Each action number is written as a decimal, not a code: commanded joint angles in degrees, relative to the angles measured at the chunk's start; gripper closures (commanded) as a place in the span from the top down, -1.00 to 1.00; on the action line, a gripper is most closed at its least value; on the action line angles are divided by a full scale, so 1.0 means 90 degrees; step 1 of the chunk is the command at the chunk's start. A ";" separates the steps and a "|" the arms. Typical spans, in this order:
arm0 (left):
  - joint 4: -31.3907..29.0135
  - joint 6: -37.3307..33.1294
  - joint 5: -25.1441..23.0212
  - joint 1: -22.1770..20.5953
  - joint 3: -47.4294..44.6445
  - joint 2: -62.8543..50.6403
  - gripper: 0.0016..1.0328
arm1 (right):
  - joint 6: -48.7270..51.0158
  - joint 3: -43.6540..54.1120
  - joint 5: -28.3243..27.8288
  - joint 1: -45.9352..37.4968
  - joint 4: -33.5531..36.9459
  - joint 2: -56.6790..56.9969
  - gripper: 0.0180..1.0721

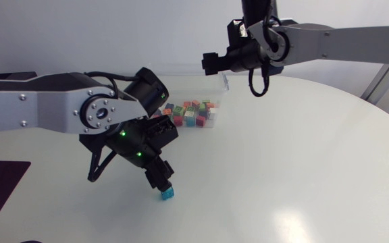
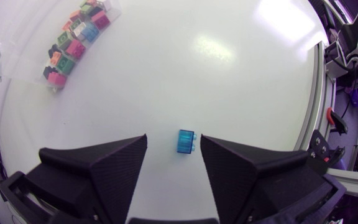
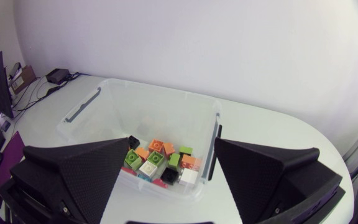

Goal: Place the duplo bricks in the container

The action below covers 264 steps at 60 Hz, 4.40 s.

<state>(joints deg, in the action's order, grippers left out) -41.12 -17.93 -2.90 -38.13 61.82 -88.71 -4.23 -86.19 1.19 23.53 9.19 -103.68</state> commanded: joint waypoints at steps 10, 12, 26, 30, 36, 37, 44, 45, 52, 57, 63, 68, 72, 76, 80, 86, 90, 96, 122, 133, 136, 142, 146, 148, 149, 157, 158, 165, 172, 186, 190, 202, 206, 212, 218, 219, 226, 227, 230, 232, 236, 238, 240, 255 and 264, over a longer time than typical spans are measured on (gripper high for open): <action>-0.0118 0.0127 0.0048 -0.0256 -0.0424 -0.0544 0.76 | 0.0196 0.1745 -0.0259 -0.0056 0.0121 0.1481 0.90; -0.0118 0.0127 0.0097 -0.0275 -0.0424 -0.0593 0.76 | 0.0216 0.1901 -0.0328 -0.0095 0.0151 0.1647 0.90; 0.0145 0.0020 0.0351 -0.0392 -0.0424 -0.1179 0.75 | 0.0499 0.3220 -0.0689 -0.0310 0.0453 0.3014 0.90; 0.0351 -0.0185 0.0361 -0.0324 -0.0453 -0.1335 0.74 | 0.0577 0.3532 -0.0875 -0.0456 0.0619 0.3434 0.90; 0.0565 -0.0351 0.0361 -0.0285 -0.0453 -0.1511 0.63 | 0.0655 0.3864 -0.1099 -0.0651 0.0746 0.3893 0.90; 0.0565 -0.0351 0.0351 -0.0285 -0.0453 -0.1521 0.62 | 0.0655 0.3874 -0.1109 -0.0651 0.0756 0.3903 0.90; 0.0634 -0.0459 0.0351 -0.0226 -0.0385 -0.1736 -0.02 | 0.0704 0.4304 -0.1246 -0.0857 0.0912 0.4469 0.90; 0.0634 -0.0459 0.0351 -0.0226 -0.0385 -0.1745 -0.03 | 0.0704 0.4333 -0.1275 -0.0886 0.0912 0.4508 0.90; 0.0634 -0.0546 0.0351 -0.0265 -0.0385 -0.1804 -0.34 | 0.0792 0.4704 -0.1421 -0.1101 0.1030 0.4977 0.90; 0.0614 -0.0546 0.0341 -0.0314 -0.0375 -0.1833 -0.37 | 0.0919 0.4958 -0.1548 -0.1267 0.1108 0.5221 0.90; 0.0614 -0.0546 0.0322 -0.0334 -0.0385 -0.1833 -0.39 | 0.1027 0.5192 -0.1646 -0.1433 0.1176 0.5465 0.90; 0.0585 -0.0546 0.0312 -0.0392 -0.0395 -0.1862 -0.45 | 0.1085 0.5368 -0.1695 -0.1560 0.1254 0.5660 0.90; 0.0575 -0.0507 0.0312 -0.0392 -0.0365 -0.1902 -0.50 | 0.1114 0.5475 -0.1705 -0.1618 0.1274 0.5787 0.90; 0.0546 -0.0498 0.0302 -0.0392 -0.0316 -0.1911 -0.51 | 0.1124 0.5544 -0.1724 -0.1667 0.1293 0.5905 0.90; 0.0497 -0.0498 0.0302 -0.0383 -0.0287 -0.1784 -0.51 | 0.1163 0.5554 -0.1734 -0.1716 0.1362 0.6022 0.90; 0.0302 -0.0507 0.0302 -0.0314 -0.0160 -0.1267 -0.51 | 0.1183 0.5524 -0.1763 -0.1774 0.1498 0.6158 0.90; 0.0106 -0.0517 0.0283 -0.0177 0.0074 -0.0681 -0.51 | 0.1183 0.5544 -0.1773 -0.1814 0.1557 0.6266 0.90; -0.0274 -0.0556 0.0234 -0.0002 0.0719 -0.0075 -0.51 | 0.1183 0.5632 -0.1783 -0.1853 0.1567 0.6344 0.90; 0.0683 -0.0361 0.0019 0.1004 0.2926 -0.0866 -0.51 | 0.1173 0.6120 -0.1783 -0.1980 0.1176 0.6393 0.90; 0.1269 0.0010 -0.0108 0.1405 0.3951 -0.1892 -0.50 | 0.1163 0.6110 -0.1783 -0.1960 0.1176 0.6393 0.90; 0.1288 0.0108 -0.0108 0.1532 0.4371 -0.2234 -0.50 | 0.1173 0.6120 -0.1783 -0.1960 0.1176 0.6393 0.90; 0.1288 0.0186 -0.0147 0.1698 0.5143 -0.2790 -0.50 | 0.1183 0.6159 -0.1783 -0.1980 0.1176 0.6412 0.90; 0.1288 0.0225 -0.0157 0.1737 0.5484 -0.3044 -0.50 | 0.1193 0.6169 -0.1783 -0.1999 0.1196 0.6422 0.90; 0.1288 0.0254 -0.0157 0.1756 0.5709 -0.3220 -0.49 | 0.1202 0.6179 -0.1783 -0.2028 0.1215 0.6442 0.90; 0.1249 0.0303 -0.0157 0.1785 0.5895 -0.3347 -0.49 | 0.1212 0.6169 -0.1783 -0.2038 0.1225 0.6442 0.90; 0.0927 0.0411 -0.0186 0.1815 0.6715 -0.3943 -0.48 | 0.1212 0.6169 -0.1783 -0.2038 0.1225 0.6442 0.90; 0.0907 0.0420 -0.0196 0.1815 0.6803 -0.4030 -0.48 | 0.1212 0.6169 -0.1783 -0.2028 0.1225 0.6442 0.90; 0.0517 0.0420 -0.0196 0.1795 0.7359 -0.4489 -0.39 | 0.1212 0.6159 -0.1783 -0.2019 0.1225 0.6442 0.90; 0.0097 0.0420 -0.0196 0.1854 0.7545 -0.4655 0.94 | 0.1212 0.6139 -0.1783 -0.2019 0.1244 0.6451 0.90; 0.0331 0.0323 -0.0235 0.1942 0.6051 -0.3112 0.93 | 0.1222 0.6100 -0.1763 -0.2028 0.1274 0.6559 0.90; 0.0360 0.0323 -0.0206 0.1981 0.5777 -0.2751 0.93 | 0.1212 0.6091 -0.1744 -0.2038 0.1264 0.6637 0.90; 0.1054 0.0313 -0.0020 0.2508 0.4068 -0.1277 0.93 | 0.1241 0.6139 -0.1500 -0.2097 0.1098 0.6940 0.90; 0.1522 0.0313 0.0097 0.2694 0.3395 -0.0788 0.93 | 0.1280 0.6208 -0.1421 -0.2165 0.1010 0.7096 0.90; 0.2362 0.0284 0.0224 0.2928 0.2301 0.0052 0.93 | 0.1339 0.6384 -0.1109 -0.2165 0.0766 0.7330 0.90; 0.2782 0.0108 0.0224 0.3074 0.1520 0.0735 0.93 | 0.1388 0.6579 -0.0767 -0.2146 0.0473 0.7535 0.90; 0.2782 0.0098 0.0224 0.3114 0.1422 0.0823 0.93 | 0.1388 0.6598 -0.0709 -0.2136 0.0424 0.7555 0.90; 0.3046 0.0020 0.0224 0.3260 0.0611 0.1487 0.93 | 0.1378 0.6774 -0.0484 -0.2136 0.0151 0.7672 0.90; 0.3212 -0.0039 0.0224 0.3270 0.0416 0.1624 0.93 | 0.1378 0.6804 -0.0455 -0.2136 0.0131 0.7692 0.90; 0.3349 -0.0058 0.0224 0.3358 0.0152 0.1858 0.93 | 0.1388 0.6891 -0.0357 -0.2136 0.0033 0.7760 0.90; 0.3407 -0.0039 0.0224 0.3416 -0.0092 0.2093 0.93 | 0.1398 0.6940 -0.0318 -0.2146 -0.0025 0.7799 0.90; 0.3505 -0.0068 0.0224 0.3455 -0.0463 0.2425 0.93 | 0.1486 0.7018 -0.0240 -0.2185 -0.0074 0.7907 0.90; 0.3563 -0.0087 0.0224 0.3494 -0.0619 0.2581 0.93 | 0.1505 0.7067 -0.0191 -0.2175 -0.0113 0.7975 0.90; 0.3788 -0.0127 0.0214 0.3573 -0.0961 0.2854 0.93 | 0.1583 0.7106 -0.0132 -0.2185 -0.0152 0.8092 0.90; 0.4247 -0.0107 -0.0108 0.4217 -0.2270 0.3997 0.93 | 0.1749 0.7458 -0.0015 -0.2331 -0.0357 0.8668 0.91; 0.4354 -0.0097 -0.0147 0.4364 -0.2914 0.4602 0.93 | 0.1827 0.7643 -0.0015 -0.2526 -0.0367 0.9078 0.91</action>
<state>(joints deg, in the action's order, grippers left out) -2.90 -18.22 -3.79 0.38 38.76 -50.02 10.79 -19.16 0.51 1.67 7.05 -23.75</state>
